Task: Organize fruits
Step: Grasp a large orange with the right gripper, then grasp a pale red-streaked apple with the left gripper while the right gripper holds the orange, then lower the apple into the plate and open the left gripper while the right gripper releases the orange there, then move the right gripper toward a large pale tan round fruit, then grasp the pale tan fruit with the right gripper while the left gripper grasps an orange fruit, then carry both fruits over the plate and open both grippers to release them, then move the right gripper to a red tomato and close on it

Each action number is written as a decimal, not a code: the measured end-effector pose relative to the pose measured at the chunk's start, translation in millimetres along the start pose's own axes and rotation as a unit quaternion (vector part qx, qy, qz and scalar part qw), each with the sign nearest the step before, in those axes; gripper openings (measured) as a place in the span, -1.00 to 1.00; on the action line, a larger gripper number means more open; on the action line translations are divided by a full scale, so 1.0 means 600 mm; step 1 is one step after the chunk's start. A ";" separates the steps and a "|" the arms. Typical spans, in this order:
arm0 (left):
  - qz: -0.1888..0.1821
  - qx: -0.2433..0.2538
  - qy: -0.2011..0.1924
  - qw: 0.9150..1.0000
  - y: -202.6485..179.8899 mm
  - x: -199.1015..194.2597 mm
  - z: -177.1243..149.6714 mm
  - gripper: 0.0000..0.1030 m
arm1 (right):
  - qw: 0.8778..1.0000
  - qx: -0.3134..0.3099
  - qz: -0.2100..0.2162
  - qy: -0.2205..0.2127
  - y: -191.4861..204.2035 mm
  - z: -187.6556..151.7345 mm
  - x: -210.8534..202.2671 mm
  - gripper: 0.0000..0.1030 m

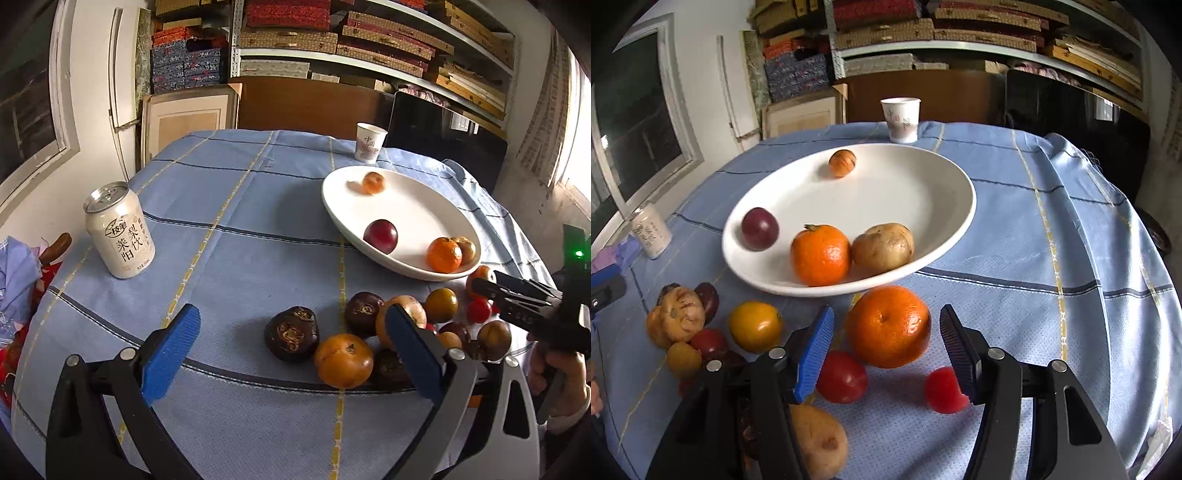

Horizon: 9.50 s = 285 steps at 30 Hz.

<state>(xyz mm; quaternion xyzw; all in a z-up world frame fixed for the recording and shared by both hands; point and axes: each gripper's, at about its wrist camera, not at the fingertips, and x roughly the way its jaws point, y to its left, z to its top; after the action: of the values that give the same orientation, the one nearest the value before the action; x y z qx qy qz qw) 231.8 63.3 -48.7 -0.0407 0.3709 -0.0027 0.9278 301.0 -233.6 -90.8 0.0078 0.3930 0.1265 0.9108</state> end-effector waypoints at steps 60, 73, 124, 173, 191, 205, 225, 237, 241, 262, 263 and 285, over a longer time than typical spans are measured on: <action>-0.092 0.135 0.051 0.985 -0.134 0.079 -0.017 -0.16 | 0.991 0.054 0.095 -0.073 0.001 -0.045 -0.129 -0.08; -0.098 0.119 0.002 0.988 -0.119 0.032 -0.010 -0.16 | 0.992 0.026 0.102 -0.072 0.021 -0.047 -0.127 -0.08; -0.015 0.007 0.035 0.999 -0.044 0.008 -0.051 0.92 | 0.991 0.052 0.121 -0.028 -0.003 -0.075 -0.118 0.44; -0.018 0.037 0.022 0.999 -0.052 -0.006 -0.066 0.92 | 0.987 0.084 0.139 0.014 -0.015 -0.082 -0.077 -0.17; -0.054 0.007 0.040 0.998 -0.005 0.019 -0.047 0.41 | 0.990 0.065 0.125 0.026 -0.005 -0.088 -0.077 -0.16; -0.081 0.064 0.057 0.993 -0.057 0.040 -0.053 0.17 | 0.990 0.065 0.123 0.029 -0.003 -0.088 -0.077 -0.16; -0.066 0.090 0.069 0.991 -0.058 0.058 -0.054 -0.14 | 0.990 0.061 0.120 0.030 -0.003 -0.089 -0.078 -0.16; -0.085 0.052 0.031 0.995 -0.038 0.025 -0.038 -0.16 | 0.992 0.059 0.113 0.002 -0.006 -0.084 -0.092 -0.16; -0.111 0.054 0.026 0.992 -0.048 0.015 -0.002 -0.16 | 0.991 0.065 0.110 -0.027 -0.007 -0.049 -0.098 -0.17; -0.112 0.089 0.036 0.989 -0.191 0.155 0.138 0.51 | 0.989 0.087 0.104 -0.058 -0.020 0.085 0.001 0.12; -0.108 0.084 0.021 0.990 -0.182 0.140 0.136 0.74 | 0.987 0.094 0.112 -0.070 -0.027 0.082 -0.018 0.19; -0.060 -0.020 0.023 0.998 -0.020 0.040 -0.001 0.91 | 0.999 0.022 0.004 -0.023 -0.036 -0.038 -0.068 0.37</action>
<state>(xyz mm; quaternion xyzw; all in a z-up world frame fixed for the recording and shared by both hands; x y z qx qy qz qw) 249.2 50.3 -64.9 -0.0809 0.3887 -0.0518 0.9164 262.8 -266.1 -80.0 0.0320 0.3749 0.1209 0.9186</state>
